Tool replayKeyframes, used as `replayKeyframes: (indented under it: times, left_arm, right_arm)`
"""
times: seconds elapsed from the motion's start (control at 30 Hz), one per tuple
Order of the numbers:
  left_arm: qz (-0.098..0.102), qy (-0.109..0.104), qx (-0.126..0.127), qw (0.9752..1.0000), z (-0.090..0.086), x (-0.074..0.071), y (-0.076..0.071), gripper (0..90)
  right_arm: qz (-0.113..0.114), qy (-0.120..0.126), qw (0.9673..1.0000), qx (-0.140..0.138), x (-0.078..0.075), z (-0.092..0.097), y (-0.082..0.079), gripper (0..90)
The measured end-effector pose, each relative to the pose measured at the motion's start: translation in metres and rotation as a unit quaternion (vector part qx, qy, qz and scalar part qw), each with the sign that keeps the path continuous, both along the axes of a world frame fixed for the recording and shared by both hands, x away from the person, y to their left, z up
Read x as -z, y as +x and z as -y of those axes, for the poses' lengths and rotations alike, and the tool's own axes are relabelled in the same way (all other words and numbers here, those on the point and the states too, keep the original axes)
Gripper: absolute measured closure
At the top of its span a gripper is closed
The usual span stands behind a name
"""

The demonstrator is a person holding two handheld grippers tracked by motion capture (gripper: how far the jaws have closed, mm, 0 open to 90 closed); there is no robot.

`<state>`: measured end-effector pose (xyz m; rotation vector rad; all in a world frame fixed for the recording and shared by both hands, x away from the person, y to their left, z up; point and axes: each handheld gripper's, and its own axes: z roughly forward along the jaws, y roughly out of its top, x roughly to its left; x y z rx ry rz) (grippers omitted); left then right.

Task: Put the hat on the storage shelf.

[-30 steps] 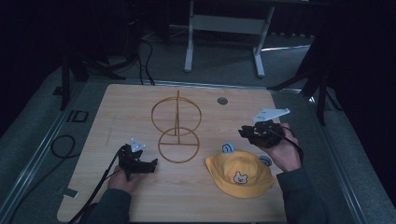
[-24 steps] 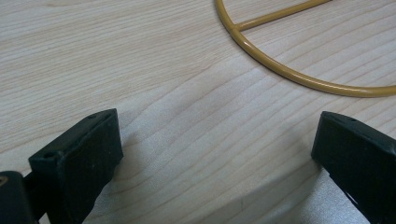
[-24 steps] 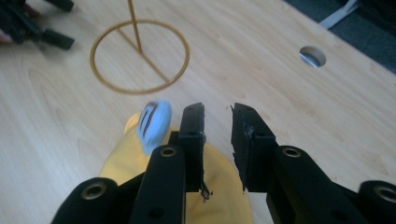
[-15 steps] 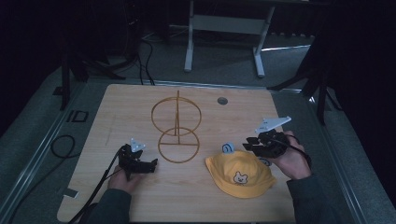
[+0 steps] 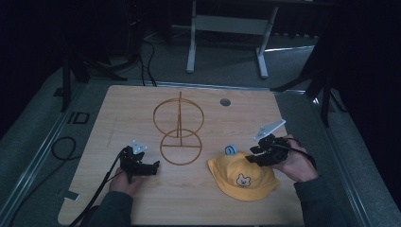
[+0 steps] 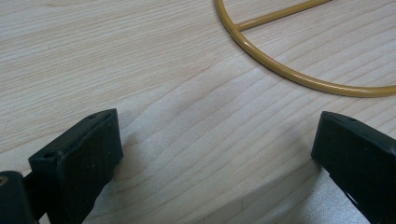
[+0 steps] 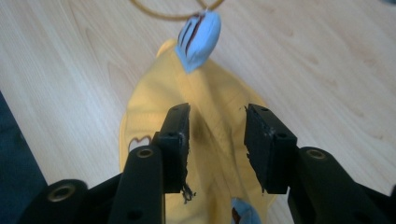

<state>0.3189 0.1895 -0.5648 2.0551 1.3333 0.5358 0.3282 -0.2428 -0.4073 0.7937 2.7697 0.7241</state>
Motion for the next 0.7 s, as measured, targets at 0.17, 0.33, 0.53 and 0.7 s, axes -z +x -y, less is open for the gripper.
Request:
replayKeyframes:
  times: [0.17,0.33,0.53,0.7]
  left_arm:
    - [0.0,-0.001,-0.001,1.0,0.0,0.0,0.0,1.9]
    - [0.0,-0.001,-0.001,1.0,0.0,0.0,0.0,1.9]
    - [0.0,0.0,0.0,1.0,0.0,0.0,0.0,1.9]
    - [0.0,0.0,0.0,1.0,0.0,0.0,0.0,1.9]
  right_arm:
    - [-0.014,-0.02,0.9997,-0.003,0.006,-0.001,0.004,58.6]
    - [-0.027,-0.034,0.9991,-0.006,0.009,-0.003,0.006,58.3]
    - [-0.046,-0.062,0.9969,-0.014,0.015,-0.006,0.011,57.6]
    - [-0.053,-0.068,0.9961,-0.019,0.019,-0.009,0.014,61.9]
